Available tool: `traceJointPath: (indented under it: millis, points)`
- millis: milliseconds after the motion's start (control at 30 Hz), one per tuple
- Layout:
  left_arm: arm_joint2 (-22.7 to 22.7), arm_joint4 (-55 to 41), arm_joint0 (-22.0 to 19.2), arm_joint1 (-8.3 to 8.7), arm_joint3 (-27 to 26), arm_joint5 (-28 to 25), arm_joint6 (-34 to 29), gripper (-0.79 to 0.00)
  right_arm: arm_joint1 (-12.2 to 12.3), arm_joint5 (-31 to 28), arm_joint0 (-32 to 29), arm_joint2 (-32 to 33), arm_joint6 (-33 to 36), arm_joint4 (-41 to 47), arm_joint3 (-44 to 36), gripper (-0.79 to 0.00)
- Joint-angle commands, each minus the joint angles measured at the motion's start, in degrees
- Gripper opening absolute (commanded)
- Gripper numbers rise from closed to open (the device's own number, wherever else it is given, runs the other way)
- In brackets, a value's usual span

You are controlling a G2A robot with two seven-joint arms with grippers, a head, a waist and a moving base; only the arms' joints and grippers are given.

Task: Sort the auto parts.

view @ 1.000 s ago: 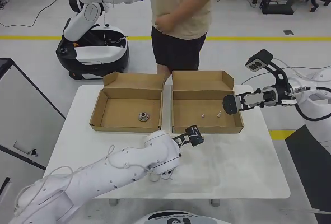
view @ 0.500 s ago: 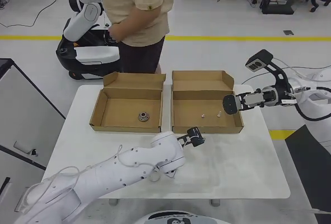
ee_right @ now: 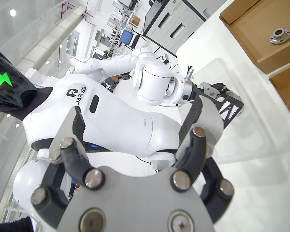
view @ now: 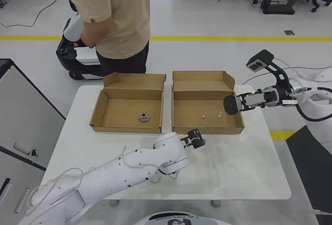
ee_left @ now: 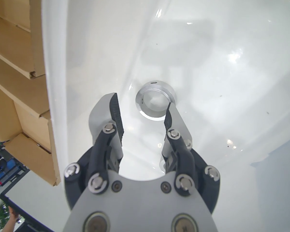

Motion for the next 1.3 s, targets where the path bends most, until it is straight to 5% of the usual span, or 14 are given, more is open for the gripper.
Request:
traceJointPath:
  millis: [0,467,900,1267]
  points:
    - [0.0,0.0,0.3,-0.12,-0.1,-0.6,-0.3,-0.394,0.0,0.0,0.0,0.0,0.0,0.0,0.0,0.000]
    - [-1.2,-5.2,2.1,0.40,-0.9,-7.6,-0.6,-0.342,0.0,0.0,0.0,0.0,0.0,0.0,0.0,0.000]
    - [-1.2,-7.8,1.3,1.17,-0.9,-8.4,-0.6,-0.486,0.0,0.0,0.0,0.0,0.0,0.0,0.0,0.000]
    - [-1.9,-9.3,1.1,0.82,0.3,-8.5,-0.4,-0.523,0.0,0.0,0.0,0.0,0.0,0.0,0.0,0.000]
